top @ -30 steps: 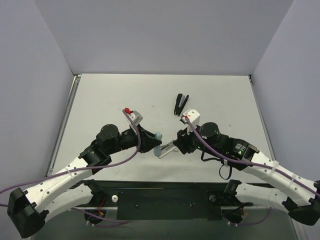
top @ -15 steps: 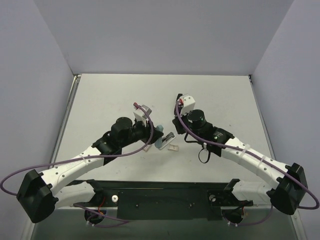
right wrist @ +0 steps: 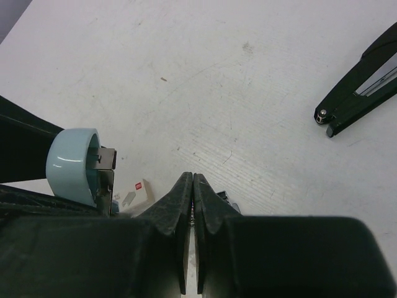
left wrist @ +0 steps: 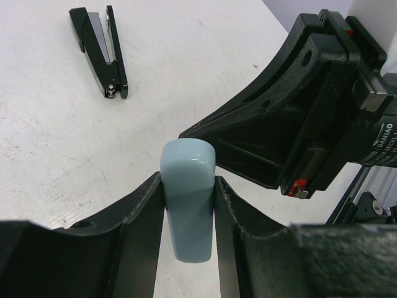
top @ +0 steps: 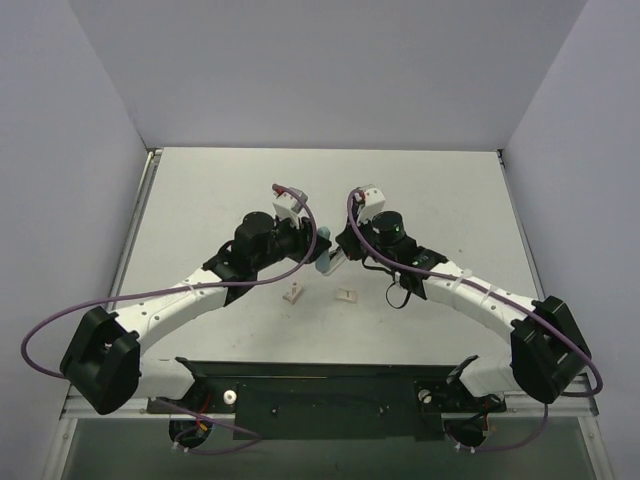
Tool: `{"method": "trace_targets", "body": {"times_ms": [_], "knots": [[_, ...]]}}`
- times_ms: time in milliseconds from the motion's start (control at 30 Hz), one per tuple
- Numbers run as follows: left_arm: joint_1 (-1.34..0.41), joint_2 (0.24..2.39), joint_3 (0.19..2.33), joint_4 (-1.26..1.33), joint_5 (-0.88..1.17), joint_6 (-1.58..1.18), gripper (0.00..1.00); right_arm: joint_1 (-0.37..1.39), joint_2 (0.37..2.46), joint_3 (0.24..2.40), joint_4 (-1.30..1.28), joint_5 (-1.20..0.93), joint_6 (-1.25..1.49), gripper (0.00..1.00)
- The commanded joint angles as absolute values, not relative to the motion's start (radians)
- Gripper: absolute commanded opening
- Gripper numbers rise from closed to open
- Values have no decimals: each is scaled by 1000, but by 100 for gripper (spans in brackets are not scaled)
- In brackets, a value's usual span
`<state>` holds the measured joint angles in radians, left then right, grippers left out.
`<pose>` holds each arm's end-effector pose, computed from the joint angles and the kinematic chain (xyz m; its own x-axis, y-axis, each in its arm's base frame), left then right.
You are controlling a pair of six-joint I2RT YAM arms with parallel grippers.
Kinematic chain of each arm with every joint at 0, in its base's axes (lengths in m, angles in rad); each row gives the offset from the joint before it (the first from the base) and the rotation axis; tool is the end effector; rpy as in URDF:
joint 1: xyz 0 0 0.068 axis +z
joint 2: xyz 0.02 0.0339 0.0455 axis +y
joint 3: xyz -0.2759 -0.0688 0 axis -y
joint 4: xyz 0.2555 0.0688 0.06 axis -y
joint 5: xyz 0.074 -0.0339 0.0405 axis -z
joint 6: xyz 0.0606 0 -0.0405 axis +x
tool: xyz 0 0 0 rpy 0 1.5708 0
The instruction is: Unload the staples from the stapler
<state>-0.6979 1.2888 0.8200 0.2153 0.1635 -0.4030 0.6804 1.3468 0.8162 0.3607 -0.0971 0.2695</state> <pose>0.2448 -0.2182 0.2830 -0.4728 -0.1085 -0.8745 0.6189 0.6655 -0.4172 0.2620 0.2196 0.2823 -0.3132 0.0874 -0.9457 -0.6401 0.7161 0.2782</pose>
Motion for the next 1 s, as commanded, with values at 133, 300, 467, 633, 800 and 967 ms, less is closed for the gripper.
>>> {"method": "trace_targets", "body": {"times_ms": [133, 300, 467, 633, 800, 967], "knots": [[-654, 1361, 917, 365, 224, -431, 0, 617, 1425, 784, 535, -196, 350, 0], [-630, 1391, 940, 397, 238, -445, 0, 603, 1476, 779, 557, -225, 379, 0], [-611, 1416, 962, 429, 224, -451, 0, 603, 1523, 776, 595, -256, 411, 0], [-603, 1447, 982, 460, 190, -456, 0, 606, 1563, 767, 641, -278, 449, 0], [-601, 1503, 1008, 497, 172, -462, 0, 614, 1589, 762, 687, -304, 480, 0], [-603, 1560, 1037, 520, 150, -466, 0, 615, 1598, 770, 721, -347, 514, 0]]}}
